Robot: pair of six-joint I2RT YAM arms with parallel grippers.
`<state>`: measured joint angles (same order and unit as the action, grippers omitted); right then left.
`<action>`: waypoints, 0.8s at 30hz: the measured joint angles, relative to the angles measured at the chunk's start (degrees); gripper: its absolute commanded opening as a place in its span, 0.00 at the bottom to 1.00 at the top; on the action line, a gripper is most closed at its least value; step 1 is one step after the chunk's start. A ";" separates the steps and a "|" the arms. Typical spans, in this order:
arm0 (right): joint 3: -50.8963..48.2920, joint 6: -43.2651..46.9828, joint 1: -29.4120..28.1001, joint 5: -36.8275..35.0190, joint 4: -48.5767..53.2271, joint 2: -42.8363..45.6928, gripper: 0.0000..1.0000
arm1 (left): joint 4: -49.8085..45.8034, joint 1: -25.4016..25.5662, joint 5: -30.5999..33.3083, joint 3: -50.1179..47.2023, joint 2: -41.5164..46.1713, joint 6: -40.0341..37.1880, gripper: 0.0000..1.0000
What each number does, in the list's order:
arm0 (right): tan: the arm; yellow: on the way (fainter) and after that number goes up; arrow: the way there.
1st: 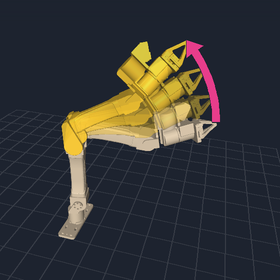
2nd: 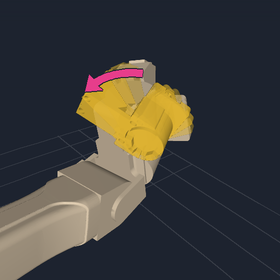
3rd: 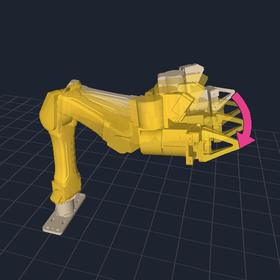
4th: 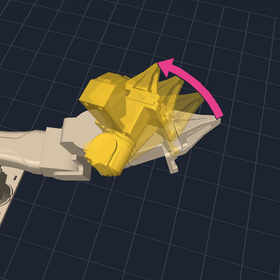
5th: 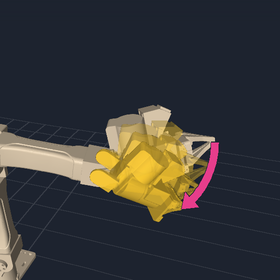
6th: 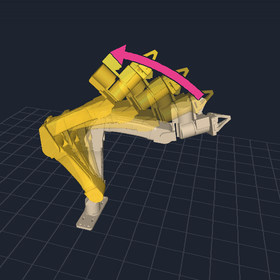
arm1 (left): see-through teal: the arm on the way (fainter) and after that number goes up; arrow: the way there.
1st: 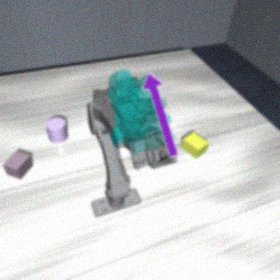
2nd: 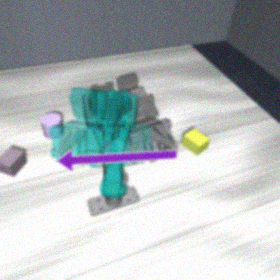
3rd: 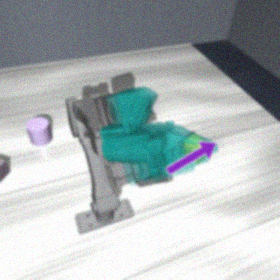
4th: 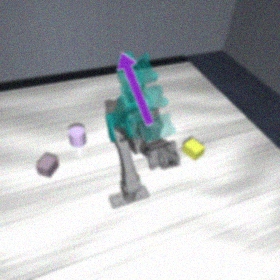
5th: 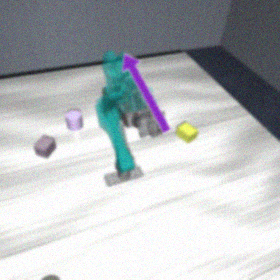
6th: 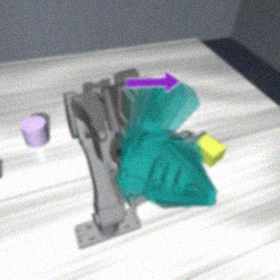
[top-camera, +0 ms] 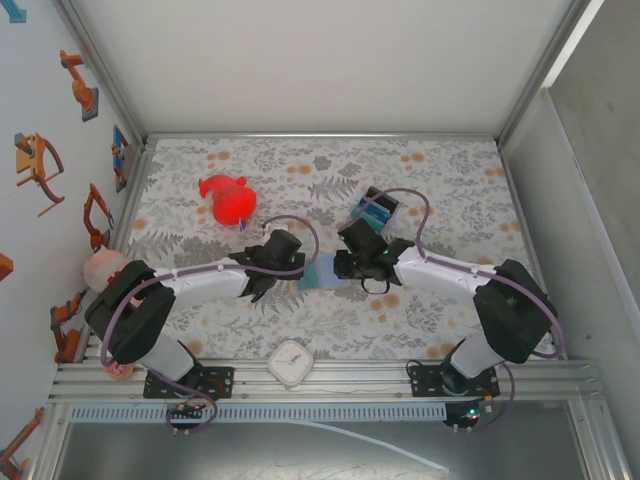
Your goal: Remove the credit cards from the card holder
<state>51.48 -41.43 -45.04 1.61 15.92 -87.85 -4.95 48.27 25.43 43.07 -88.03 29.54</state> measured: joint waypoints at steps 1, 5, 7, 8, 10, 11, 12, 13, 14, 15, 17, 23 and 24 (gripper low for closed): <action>0.70 0.07 0.22 1.03 -0.33 -0.59 0.19 | 0.13 -0.07 -0.87 -0.20 -0.02 0.02 0.97; 2.67 0.09 0.96 5.60 -2.89 -3.78 0.18 | 0.33 -0.72 -3.41 -1.14 -0.20 0.20 0.97; 3.02 0.07 1.29 7.43 -4.13 -5.44 0.18 | 0.39 -1.01 -4.26 -1.55 -0.66 0.20 0.97; 3.13 0.07 1.42 8.17 -4.50 -6.23 0.18 | 0.39 -1.09 -4.61 -1.70 -0.96 0.20 0.97; 3.58 0.02 1.53 9.62 -5.18 -8.13 0.18 | 0.46 -1.18 -5.35 -2.01 -1.64 0.26 0.97; 3.74 0.00 1.62 10.23 -5.57 -8.85 0.18 | 0.46 -1.18 -5.62 -2.12 -1.86 0.35 0.97; 3.76 -0.13 1.64 11.08 -6.16 -9.55 0.18 | 0.46 -1.18 -5.86 -2.21 -2.14 0.44 0.97; 3.78 -0.20 1.64 11.91 -6.75 -10.25 0.17 | 0.57 -1.18 -5.99 -2.27 -2.38 0.68 0.97; 3.78 -0.37 1.68 12.68 -7.28 -10.82 0.17 | 0.74 -1.18 -6.01 -2.27 -2.49 0.79 0.97; 3.82 -0.52 1.68 13.44 -7.78 -11.45 0.17 | 0.94 -1.18 -6.12 -2.27 -2.54 0.87 0.97; 4.09 -0.81 1.73 14.80 -8.61 -12.68 0.17 | 1.09 -1.18 -6.21 -2.32 -2.60 1.09 0.97; 4.17 -1.64 2.01 17.64 -11.19 -14.19 0.17 | 1.20 -1.18 -6.19 -2.45 -2.60 1.33 0.97; 4.17 -1.77 2.16 17.99 -11.50 -14.25 0.17 | 1.20 -1.18 -6.19 -2.45 -2.60 1.33 0.97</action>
<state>55.66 -43.20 -42.87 19.59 4.43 -102.10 -3.75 47.09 19.25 40.62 -90.63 30.87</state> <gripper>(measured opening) 0.174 0.970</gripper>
